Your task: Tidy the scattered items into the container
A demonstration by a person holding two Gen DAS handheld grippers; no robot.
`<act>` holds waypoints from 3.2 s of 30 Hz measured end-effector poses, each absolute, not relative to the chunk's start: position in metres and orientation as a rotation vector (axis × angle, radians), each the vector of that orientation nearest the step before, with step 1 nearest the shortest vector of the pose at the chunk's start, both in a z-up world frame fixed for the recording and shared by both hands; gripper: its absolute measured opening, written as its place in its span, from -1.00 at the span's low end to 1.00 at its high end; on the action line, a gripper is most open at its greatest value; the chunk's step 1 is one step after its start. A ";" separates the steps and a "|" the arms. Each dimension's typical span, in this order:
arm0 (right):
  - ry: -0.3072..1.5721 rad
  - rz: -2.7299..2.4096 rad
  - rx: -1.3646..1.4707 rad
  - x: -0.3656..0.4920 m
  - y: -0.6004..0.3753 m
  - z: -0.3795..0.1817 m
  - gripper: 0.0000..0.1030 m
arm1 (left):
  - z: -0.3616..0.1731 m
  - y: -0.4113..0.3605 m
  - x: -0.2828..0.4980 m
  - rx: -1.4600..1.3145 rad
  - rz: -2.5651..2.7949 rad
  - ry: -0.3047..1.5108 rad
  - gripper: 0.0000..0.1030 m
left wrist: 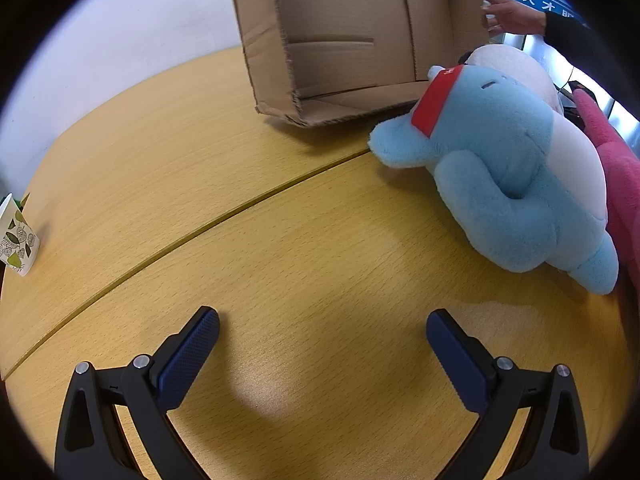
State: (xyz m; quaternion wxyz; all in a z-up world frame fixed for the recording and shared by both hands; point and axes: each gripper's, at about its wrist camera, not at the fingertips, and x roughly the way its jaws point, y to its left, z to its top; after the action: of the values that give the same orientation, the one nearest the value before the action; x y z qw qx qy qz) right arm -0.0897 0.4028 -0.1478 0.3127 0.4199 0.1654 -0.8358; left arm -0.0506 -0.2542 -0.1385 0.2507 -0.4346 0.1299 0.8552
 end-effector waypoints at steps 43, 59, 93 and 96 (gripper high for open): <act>0.435 -2.204 1.108 -0.091 0.404 -0.148 1.00 | -0.140 -0.254 -0.050 -1.212 2.387 0.317 1.00; 0.435 -2.205 1.107 -0.092 0.404 -0.149 1.00 | -0.140 -0.254 -0.049 -1.214 2.391 0.317 1.00; 0.082 -2.792 0.883 0.100 0.371 -0.031 1.00 | -0.001 -0.088 0.138 -0.839 2.977 -0.461 0.99; 0.011 -2.758 0.852 0.110 0.348 -0.035 1.00 | -0.016 -0.053 0.143 -0.903 2.946 -0.422 0.99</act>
State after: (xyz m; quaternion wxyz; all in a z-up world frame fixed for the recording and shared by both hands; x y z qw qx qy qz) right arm 0.1097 0.3481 -0.0355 0.1269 0.2927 0.0039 -0.9477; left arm 0.1431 -0.0531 -0.0157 0.0157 -0.2902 -0.1356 0.9472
